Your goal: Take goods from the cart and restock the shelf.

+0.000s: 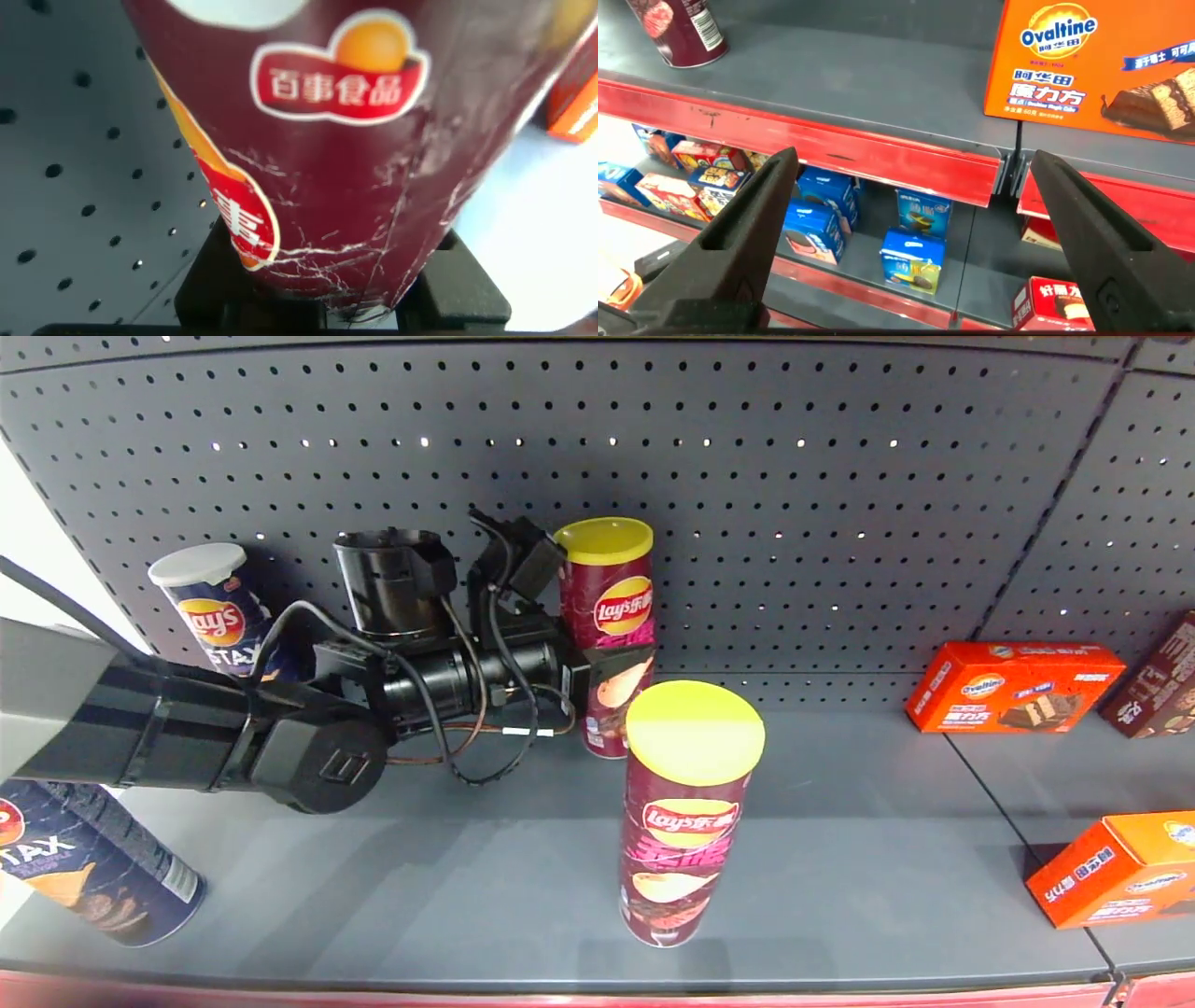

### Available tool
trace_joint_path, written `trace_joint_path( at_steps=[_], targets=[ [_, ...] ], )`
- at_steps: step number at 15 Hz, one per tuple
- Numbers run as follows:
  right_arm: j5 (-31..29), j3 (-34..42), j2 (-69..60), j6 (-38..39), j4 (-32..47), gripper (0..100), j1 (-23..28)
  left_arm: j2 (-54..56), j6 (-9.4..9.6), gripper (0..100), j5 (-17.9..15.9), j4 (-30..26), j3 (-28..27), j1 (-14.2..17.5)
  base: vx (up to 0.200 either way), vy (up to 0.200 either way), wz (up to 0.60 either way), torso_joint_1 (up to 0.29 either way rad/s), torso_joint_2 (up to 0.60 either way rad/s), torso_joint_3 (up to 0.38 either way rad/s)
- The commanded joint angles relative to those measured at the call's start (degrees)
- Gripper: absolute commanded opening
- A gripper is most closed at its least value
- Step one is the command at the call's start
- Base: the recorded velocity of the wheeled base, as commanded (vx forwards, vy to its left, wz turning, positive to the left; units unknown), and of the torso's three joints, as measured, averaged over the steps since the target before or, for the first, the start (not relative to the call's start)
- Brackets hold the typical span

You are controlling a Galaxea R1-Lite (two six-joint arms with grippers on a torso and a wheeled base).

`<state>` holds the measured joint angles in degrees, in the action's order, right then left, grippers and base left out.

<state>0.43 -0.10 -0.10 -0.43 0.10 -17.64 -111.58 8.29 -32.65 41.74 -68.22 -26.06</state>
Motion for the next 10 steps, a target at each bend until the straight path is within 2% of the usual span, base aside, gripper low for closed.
trace_joint_path(
  at_steps=[1,5,10],
  targets=[
    [0.0,0.0,0.1,0.0,0.0,100,0.0,-1.7,0.68,0,-2.2,-2.4,-2.2,0.3,0.0,0.0,0.0,0.0,0.0,0.0],
    [0.0,0.0,0.1,0.0,0.0,100,0.0,-3.6,0.76,0,-2.9,-5.0,-6.5,0.4,0.0,0.0,0.0,0.0,0.0,0.0],
    [0.0,0.0,0.1,0.0,0.0,100,0.0,-5.6,0.85,0,-2.9,-4.9,-6.8,0.5,0.0,0.0,0.0,0.0,0.0,0.0]
  ],
)
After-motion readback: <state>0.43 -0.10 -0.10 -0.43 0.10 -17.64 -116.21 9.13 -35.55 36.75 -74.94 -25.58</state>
